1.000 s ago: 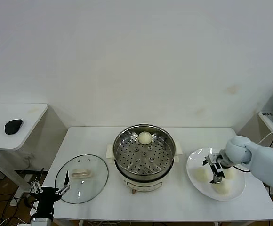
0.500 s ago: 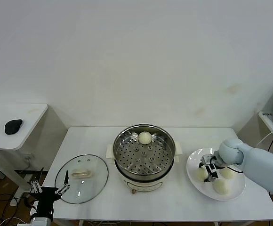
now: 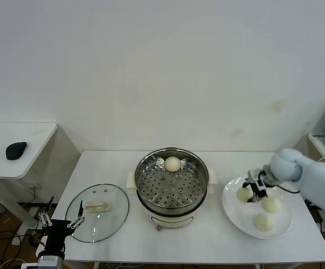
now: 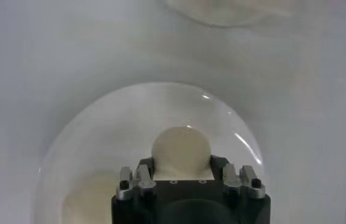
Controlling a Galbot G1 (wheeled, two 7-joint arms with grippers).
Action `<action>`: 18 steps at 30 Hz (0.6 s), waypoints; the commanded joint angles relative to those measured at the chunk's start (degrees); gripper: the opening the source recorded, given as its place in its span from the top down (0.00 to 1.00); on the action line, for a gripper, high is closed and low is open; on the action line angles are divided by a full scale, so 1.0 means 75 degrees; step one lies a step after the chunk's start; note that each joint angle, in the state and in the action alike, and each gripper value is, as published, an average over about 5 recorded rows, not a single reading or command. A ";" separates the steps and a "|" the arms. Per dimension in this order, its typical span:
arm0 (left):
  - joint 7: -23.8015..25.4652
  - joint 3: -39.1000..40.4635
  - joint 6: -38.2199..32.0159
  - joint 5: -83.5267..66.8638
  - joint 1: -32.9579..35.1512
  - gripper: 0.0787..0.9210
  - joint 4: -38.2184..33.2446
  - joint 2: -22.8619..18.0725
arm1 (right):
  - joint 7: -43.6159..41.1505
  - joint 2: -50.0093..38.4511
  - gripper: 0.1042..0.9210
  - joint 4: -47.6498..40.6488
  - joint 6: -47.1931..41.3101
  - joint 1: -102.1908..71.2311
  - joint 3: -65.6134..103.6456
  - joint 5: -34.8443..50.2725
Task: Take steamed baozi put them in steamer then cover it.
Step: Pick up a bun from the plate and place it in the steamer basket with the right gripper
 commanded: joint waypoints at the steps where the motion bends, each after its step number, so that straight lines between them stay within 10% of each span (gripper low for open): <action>1: 0.0001 -0.0017 0.0005 -0.0021 0.0000 0.12 0.0012 0.0049 | -0.0178 0.0007 0.41 0.0628 -0.0683 0.3623 -0.1661 0.1700; 18: 0.0007 -0.0134 0.0001 -0.0143 -0.0208 0.12 0.0142 0.0182 | 0.1958 0.4317 0.40 0.0755 -0.3019 0.4677 -0.3241 0.5768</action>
